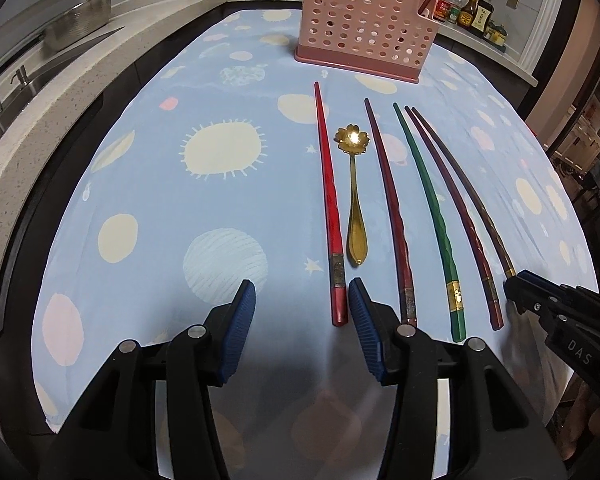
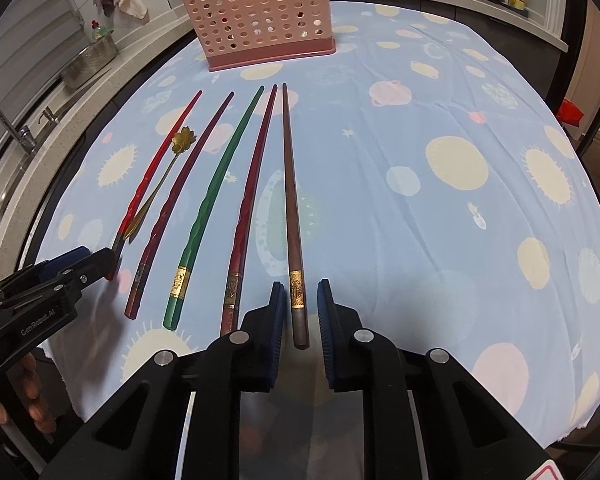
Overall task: Organize utensils
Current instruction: 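Move the right tool onto a brown gold-banded chopstick while the left tool approaches a red chopstick, then close the left tool on the red chopstick while the right tool grasps the brown chopstick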
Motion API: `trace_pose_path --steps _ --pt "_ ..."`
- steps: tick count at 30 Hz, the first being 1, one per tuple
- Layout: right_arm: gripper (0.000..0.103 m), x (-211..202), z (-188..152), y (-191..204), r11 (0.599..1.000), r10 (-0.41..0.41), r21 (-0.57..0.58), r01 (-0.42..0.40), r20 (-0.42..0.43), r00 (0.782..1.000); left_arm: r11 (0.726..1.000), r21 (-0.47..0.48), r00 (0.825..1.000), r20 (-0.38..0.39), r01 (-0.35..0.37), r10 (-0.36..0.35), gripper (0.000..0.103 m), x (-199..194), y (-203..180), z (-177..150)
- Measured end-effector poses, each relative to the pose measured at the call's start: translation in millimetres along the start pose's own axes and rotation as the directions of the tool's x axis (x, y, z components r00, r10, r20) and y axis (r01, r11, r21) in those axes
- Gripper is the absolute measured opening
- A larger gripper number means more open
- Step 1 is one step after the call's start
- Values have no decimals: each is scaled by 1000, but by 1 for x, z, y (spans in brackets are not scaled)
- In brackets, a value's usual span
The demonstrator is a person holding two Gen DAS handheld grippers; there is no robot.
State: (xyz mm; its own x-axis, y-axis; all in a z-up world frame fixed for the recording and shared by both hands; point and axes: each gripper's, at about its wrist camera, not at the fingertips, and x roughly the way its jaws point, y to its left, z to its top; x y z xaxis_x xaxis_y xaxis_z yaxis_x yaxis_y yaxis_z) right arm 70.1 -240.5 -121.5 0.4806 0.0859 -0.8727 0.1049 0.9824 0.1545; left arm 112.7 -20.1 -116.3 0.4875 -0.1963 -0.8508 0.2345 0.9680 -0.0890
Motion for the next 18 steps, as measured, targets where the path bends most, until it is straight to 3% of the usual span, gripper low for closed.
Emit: trace_pose_path --steps 5,13,15,18 --pt "16 0 0 0 1000 -1 -1 1 0 1000 1000 13 1000 12 -10 10 41 3 -3 3" --pt "16 0 -1 0 1000 1 0 -1 0 1000 1000 22 1000 20 7 -8 19 5 -4 4" --pt "15 0 -1 0 1000 2 2 -2 1 1000 1000 13 1000 20 21 -22 10 5 -2 5" --pt "8 -2 -1 -1 1000 12 7 -12 -3 1000 999 -5 999 16 38 -38 8 3 1 5"
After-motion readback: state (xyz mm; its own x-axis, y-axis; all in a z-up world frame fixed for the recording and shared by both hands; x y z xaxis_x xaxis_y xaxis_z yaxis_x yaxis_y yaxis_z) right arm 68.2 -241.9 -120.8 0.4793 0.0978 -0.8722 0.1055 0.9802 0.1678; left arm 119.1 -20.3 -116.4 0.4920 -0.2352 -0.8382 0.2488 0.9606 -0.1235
